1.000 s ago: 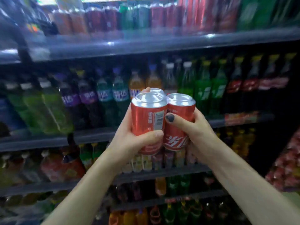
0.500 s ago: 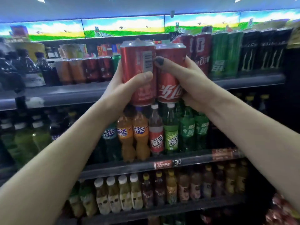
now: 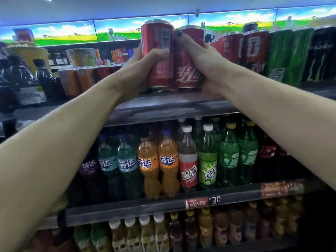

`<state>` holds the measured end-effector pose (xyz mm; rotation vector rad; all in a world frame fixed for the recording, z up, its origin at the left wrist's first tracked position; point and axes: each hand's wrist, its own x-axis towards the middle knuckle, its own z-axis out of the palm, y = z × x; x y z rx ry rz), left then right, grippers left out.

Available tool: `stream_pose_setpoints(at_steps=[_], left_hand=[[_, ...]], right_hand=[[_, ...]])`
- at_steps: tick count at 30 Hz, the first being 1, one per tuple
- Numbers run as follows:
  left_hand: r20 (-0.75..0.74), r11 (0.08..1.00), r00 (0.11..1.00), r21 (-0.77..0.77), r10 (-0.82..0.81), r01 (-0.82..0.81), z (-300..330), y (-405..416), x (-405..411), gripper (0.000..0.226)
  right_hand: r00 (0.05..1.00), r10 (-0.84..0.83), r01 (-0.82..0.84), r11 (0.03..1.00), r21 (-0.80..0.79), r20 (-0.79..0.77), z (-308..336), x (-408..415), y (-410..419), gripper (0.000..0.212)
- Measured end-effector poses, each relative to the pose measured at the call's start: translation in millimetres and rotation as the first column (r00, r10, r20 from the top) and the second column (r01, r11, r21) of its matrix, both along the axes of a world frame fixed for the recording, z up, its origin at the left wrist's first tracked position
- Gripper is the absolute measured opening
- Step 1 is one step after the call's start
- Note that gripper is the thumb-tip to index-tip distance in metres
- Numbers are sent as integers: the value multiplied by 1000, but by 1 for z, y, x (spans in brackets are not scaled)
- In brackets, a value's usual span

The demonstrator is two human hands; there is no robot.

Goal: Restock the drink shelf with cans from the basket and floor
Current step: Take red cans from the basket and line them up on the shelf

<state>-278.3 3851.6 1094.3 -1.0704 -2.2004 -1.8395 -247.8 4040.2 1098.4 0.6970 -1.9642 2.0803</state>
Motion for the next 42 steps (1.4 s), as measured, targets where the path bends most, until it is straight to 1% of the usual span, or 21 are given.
stream_pose_setpoints(at_steps=[2,4,7,9,10,12,13,14,17,20,23,26,29,31,33,34,36,38,39,40,42], left_hand=[[27,1000,1000,-3,2,-2,-3,-3,-10,75],[48,999,999,-27,19,-18,-6,-5,-16,67],[67,998,997,-54,44,-40,-6,-7,-21,69],[49,993,997,-106,56,-51,-4,-8,-23,72],[30,989,997,-135,71,-67,-3,-7,-23,75],[2,979,994,-171,111,-109,-2,-7,-24,82],[2,976,992,-182,125,-122,-3,-8,-26,85],[1,971,990,-198,138,-135,-4,-8,-28,86],[-15,946,984,-274,175,-173,-4,-7,-28,82],[-5,939,980,-285,200,-193,-3,-6,-29,77],[26,949,982,-264,185,-172,-3,-7,-32,78],[46,955,985,-253,169,-152,-4,-7,-30,76],[123,983,985,-154,122,-102,-6,-6,-31,75],[142,989,982,-106,122,-108,-5,-5,-28,66],[134,985,980,-113,144,-129,-5,-4,-27,58],[128,981,979,-128,160,-143,-4,-4,-25,59],[80,962,974,-194,213,-194,-4,-3,-23,61],[-14,930,970,-279,244,-238,-4,-2,-19,34],[-42,920,968,-303,246,-246,-3,-2,-17,25],[-56,913,968,-324,245,-250,-3,-2,-16,26],[-66,889,965,-377,253,-259,-1,-2,-16,50]], right_hand=[[999,-19,19,1000,8,36,1,-10,-4,62],[994,-78,78,997,2,74,1,-20,-7,63],[981,-167,168,986,3,100,-4,-30,-11,66],[972,-206,209,978,-21,110,-6,-37,-13,70],[970,-217,220,976,-11,111,-6,-39,-14,80],[959,-259,258,966,21,115,-8,-50,-12,122],[952,-288,286,958,36,105,-9,-55,-11,135],[945,-314,311,949,56,86,-10,-60,-11,136],[926,-376,366,918,153,37,-13,-62,-15,115],[918,-395,385,904,187,21,-14,-89,-6,110],[918,-396,387,901,194,6,-13,-98,-3,105],[919,-393,382,911,158,42,-12,-83,-5,109],[908,-414,399,901,168,60,-11,-68,-6,114],[894,-449,439,876,200,6,-9,-60,-6,108],[860,-505,506,818,273,-79,-6,-49,-7,93],[832,-537,550,769,327,-137,-5,-43,-7,83],[758,-590,647,631,428,-278,-5,-33,-4,69],[655,-594,752,450,482,-467,-7,-23,-3,60],[591,-578,804,360,474,-563,-8,-20,-5,55],[534,-554,843,297,448,-638,-10,-17,-8,49],[467,-537,884,254,393,-703,-10,-14,-13,39]])
